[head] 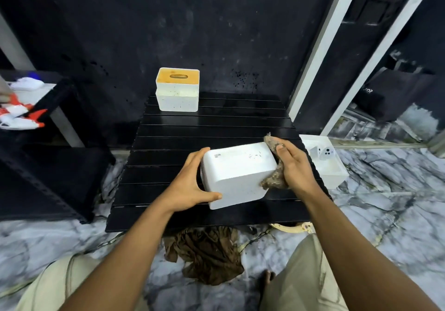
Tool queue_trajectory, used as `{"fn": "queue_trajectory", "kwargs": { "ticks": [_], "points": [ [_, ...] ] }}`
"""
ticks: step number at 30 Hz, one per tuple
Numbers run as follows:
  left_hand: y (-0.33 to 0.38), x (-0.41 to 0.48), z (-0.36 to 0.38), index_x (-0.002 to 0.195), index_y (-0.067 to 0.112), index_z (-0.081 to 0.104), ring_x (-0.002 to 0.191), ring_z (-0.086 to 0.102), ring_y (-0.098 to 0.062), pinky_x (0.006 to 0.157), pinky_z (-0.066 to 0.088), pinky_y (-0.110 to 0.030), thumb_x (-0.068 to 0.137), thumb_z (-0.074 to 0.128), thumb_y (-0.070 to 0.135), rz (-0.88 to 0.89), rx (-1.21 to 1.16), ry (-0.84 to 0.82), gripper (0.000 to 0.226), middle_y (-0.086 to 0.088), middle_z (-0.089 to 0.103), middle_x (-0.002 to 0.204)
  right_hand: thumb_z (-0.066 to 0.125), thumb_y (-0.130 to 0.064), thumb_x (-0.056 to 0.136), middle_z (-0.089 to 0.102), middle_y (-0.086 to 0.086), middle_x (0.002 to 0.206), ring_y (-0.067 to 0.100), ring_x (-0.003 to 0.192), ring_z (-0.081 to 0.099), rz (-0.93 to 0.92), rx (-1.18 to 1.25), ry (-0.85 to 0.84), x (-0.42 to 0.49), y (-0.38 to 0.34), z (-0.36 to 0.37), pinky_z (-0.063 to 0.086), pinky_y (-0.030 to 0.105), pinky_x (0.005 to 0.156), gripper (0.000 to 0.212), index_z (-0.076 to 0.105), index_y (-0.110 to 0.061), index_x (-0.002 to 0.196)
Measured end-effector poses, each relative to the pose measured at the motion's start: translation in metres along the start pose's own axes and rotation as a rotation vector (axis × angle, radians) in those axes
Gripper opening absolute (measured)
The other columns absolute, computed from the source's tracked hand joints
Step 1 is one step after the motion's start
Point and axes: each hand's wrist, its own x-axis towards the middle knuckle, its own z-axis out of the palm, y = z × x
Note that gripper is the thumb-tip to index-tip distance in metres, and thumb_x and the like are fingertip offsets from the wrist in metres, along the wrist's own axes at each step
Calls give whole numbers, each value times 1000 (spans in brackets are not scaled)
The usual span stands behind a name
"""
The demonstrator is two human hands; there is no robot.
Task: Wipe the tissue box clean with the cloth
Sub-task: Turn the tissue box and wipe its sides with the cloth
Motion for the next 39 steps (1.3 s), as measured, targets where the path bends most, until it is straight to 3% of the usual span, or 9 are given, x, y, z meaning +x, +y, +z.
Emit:
{"fn": "queue_trajectory", "kwargs": {
  "ticks": [5,10,13,19,23,27,30,35,39],
  "points": [
    [18,10,-36,155,40,-3,145,11,-3,120,16,-32,69,88,22,-66,136,-74,126,18,5,160,42,-22,104,69,-10,117,6,111,63,78,75,14,-10,-8,-6,46,35,105,30,65,-25,122],
    [54,-2,-36,136,41,51,122,38,3,102,36,-20,85,51,-7,49,122,212,70,17,36,133,42,-19,103,73,-3,106,13,102,67,53,9,-166,-16,-19,-1,49,33,95,28,69,-22,111],
    [71,-7,-22,133,38,55,120,40,-1,104,40,-29,91,61,18,27,100,311,46,17,38,127,42,-19,103,74,-6,106,9,102,67,42,32,-185,-16,-22,-1,50,31,94,29,69,-24,111],
    [82,-9,2,156,29,7,139,22,-21,117,21,-50,61,64,81,-102,457,157,122,5,20,148,42,-20,103,66,-18,113,-3,109,60,-4,16,-6,-10,-17,12,44,21,98,29,63,-25,123],
    [81,3,-31,156,33,-4,150,-1,-13,119,-11,-53,67,77,63,-104,471,-135,125,20,0,158,41,-20,104,66,-17,114,-3,109,60,32,50,-28,-11,-18,14,43,21,98,30,62,-24,124],
    [89,10,-66,156,37,1,147,-7,-4,120,-13,-46,72,82,47,-113,551,-365,117,22,-8,160,40,-26,104,67,-6,119,11,111,63,133,291,114,-5,-25,14,49,39,102,31,63,-26,124],
    [91,13,-63,155,37,-2,151,0,-13,121,-11,-46,77,76,51,-152,635,-458,112,12,2,164,35,-24,104,60,2,132,17,112,61,259,659,-9,-7,-37,27,54,37,90,39,52,-19,138],
    [89,16,-57,155,32,-7,141,-29,-3,119,-16,-43,79,71,56,-106,701,-485,112,18,-25,158,24,-35,104,13,3,162,17,148,10,-102,-319,-118,-29,-15,65,12,28,121,57,11,-14,155],
    [85,17,-58,155,27,-12,142,-29,-2,120,-14,-42,81,68,58,-71,722,-514,113,22,-28,156,30,-26,104,34,3,154,16,141,28,-74,-227,-3,-7,-4,60,19,28,119,50,27,-14,152]
  ]
}}
